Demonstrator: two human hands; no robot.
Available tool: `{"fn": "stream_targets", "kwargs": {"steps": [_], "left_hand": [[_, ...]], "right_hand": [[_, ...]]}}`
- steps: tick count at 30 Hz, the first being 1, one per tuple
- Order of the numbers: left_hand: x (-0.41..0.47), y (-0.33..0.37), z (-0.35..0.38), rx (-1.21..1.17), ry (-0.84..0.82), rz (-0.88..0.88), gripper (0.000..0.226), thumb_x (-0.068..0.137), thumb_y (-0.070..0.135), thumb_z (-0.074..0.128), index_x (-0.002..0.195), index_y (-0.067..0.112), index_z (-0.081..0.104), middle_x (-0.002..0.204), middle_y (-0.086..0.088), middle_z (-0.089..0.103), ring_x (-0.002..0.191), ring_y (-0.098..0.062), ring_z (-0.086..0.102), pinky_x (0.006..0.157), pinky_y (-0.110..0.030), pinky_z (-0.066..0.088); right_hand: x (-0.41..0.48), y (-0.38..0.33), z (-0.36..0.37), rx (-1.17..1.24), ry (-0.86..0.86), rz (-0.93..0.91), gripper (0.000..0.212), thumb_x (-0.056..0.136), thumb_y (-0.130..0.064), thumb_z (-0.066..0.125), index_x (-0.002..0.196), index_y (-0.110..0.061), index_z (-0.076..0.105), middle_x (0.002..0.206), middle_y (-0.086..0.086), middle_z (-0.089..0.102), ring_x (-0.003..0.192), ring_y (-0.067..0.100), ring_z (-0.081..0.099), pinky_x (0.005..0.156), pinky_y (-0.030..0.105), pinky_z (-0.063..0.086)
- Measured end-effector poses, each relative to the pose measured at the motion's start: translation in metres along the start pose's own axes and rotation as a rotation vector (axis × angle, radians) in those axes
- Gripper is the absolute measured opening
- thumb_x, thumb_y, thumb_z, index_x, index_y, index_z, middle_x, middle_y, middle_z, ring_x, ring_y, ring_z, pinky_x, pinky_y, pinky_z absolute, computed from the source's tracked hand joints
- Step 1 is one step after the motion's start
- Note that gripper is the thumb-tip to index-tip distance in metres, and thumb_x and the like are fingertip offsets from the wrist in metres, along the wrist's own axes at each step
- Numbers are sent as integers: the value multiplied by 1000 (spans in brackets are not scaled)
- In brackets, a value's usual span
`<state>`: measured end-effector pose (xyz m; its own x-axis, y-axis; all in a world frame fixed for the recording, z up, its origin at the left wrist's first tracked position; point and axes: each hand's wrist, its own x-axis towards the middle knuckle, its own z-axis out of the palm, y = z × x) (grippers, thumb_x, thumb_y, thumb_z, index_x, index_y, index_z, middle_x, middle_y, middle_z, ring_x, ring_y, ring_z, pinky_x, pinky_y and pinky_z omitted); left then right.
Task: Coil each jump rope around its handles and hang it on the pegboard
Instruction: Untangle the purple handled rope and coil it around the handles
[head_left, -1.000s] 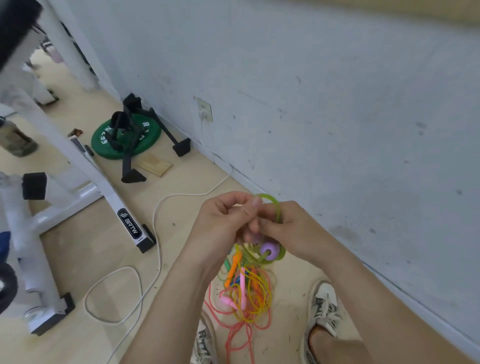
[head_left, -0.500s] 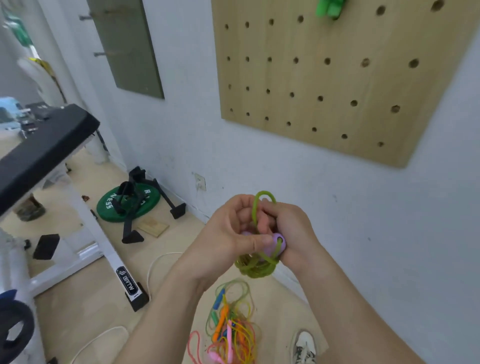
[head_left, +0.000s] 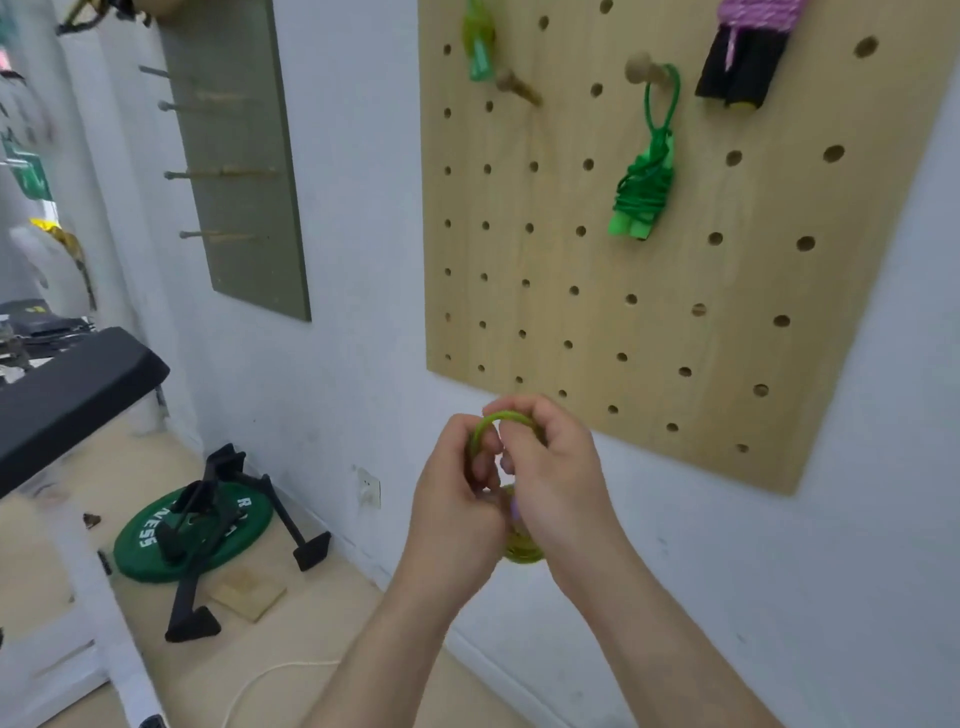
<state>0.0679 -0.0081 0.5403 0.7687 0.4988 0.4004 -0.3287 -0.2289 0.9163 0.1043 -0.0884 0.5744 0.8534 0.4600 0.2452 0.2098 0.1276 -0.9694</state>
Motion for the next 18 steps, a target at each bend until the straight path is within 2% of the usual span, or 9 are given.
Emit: {"fn": "stream_targets", "kwargs": {"steps": [2,4,6,8,10,13,15,18], "left_hand": [[26,-8,-2,-24,-5,-27,33,70,-17,50,72,16,47,68,-6,42,60,-16,45,50,-28,42],[55,-8,-13,-230,-109,-58,31,67,-13,53,70,18,55,71,-10,48,61,-22,50,57,-33,44],[83,-2,-26,-375,-250,-50,24,71,-5,57,84,12,67,82,-16,57,66,-29,54,65,-37,44],[106,14,-32,-434,-260,-79,17,78,8,60,92,5,69,84,-15,61,71,-27,50,65,-32,44],[130,38,-31,-511,-160,-141,13,82,15,63,80,3,67,73,-12,55,66,-22,47,59,-24,43],[169,83,-33,-602,-3,-212,24,94,15,50,78,5,66,70,-10,42,61,-15,40,57,-26,34],[196,119,-40,-701,48,-242,28,98,15,43,83,6,65,70,-8,33,62,-16,33,62,-32,29],[232,185,-47,-830,51,-304,24,101,17,37,87,8,56,62,0,27,57,-14,27,62,-30,25]], "right_hand": [[31,3,10,58,12,22,28,89,-1,45,88,-21,64,52,-5,50,55,16,51,47,21,37],[61,0,14,217,43,84,27,89,2,43,94,-16,63,52,1,44,55,23,47,51,28,36],[86,-13,12,407,48,116,27,88,8,41,99,-9,60,56,6,41,55,23,44,50,32,35],[108,-33,13,471,21,111,27,87,12,42,102,-4,58,57,7,49,53,17,45,47,29,40],[127,-61,15,409,-31,85,24,86,11,48,100,-3,61,62,10,58,54,17,51,52,27,47],[156,-114,12,124,-145,-26,17,85,-2,65,100,-9,67,81,7,72,74,16,64,78,29,50],[174,-152,2,-55,-304,-61,28,85,-9,71,111,-18,66,98,-1,74,91,11,69,90,34,50],[193,-210,-7,-198,-470,-37,46,79,-24,77,122,-25,61,122,-5,66,117,13,61,98,40,51]]}}
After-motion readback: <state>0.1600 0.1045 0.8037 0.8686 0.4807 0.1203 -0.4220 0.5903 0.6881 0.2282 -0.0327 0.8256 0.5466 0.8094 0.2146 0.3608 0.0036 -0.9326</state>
